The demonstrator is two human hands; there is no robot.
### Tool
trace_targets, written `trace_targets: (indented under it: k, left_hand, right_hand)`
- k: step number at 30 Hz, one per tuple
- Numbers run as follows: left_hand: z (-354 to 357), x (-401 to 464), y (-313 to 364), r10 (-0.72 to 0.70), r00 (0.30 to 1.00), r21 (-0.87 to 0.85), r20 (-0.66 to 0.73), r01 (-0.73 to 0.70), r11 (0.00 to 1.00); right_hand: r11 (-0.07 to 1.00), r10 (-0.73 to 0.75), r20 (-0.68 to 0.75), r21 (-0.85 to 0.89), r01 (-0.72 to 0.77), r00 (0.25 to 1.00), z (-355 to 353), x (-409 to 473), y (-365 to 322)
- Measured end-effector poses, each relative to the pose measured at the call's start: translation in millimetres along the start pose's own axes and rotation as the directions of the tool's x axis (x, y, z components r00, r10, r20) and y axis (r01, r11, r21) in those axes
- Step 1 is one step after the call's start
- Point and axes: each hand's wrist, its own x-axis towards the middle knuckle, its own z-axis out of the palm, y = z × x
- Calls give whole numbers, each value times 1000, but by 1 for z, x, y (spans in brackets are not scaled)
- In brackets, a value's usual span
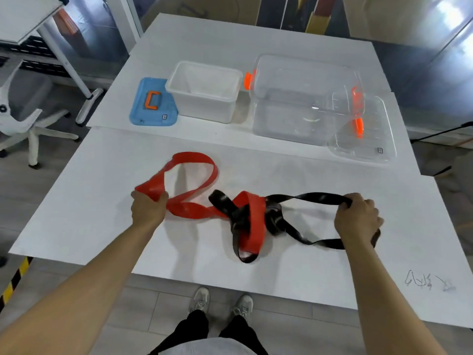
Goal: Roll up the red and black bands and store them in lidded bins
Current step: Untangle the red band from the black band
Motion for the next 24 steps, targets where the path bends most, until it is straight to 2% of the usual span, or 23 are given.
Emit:
trace_targets:
  k: [2,3,7,11,13,15,17,19,24]
  left_hand:
    - [5,3,-16,-31,997,136,66,22,990]
    - [8,4,-22,-3,996,187,94,-14,982]
    - [21,-9,-30,218,950,276,222,-275,921]
    - [46,-39,-21,358,844,296,399,-488,821]
    - [63,-60,-12,357,775,231,521,-531,815]
    - [84,-77,-5,328,718,255,614,-574,778]
    - [102,-90,-3,278,722,374,634,-601,706]
    - [114,-93,-6,263,761,430,593,-575,695]
    - [106,-79,-10,250,822,198,512,-396,897]
  right_hand:
    - [999,-28,79,-32,31,997,13,-9,-4]
    - [999,-39,109,-28,43,993,20,-14,-6]
    - [993,-120,160,23,118,980,39,-33,-14]
    - [970,-243,246,94,226,938,51,-50,-29]
    - [943,-327,270,153,295,906,59,-60,-36]
    - [922,-386,319,172,348,866,68,-70,-42]
    - [905,-424,369,184,383,827,77,-76,-46]
    - [895,-446,398,199,399,802,84,-81,-49]
    - [888,-459,396,175,426,795,90,-73,-53]
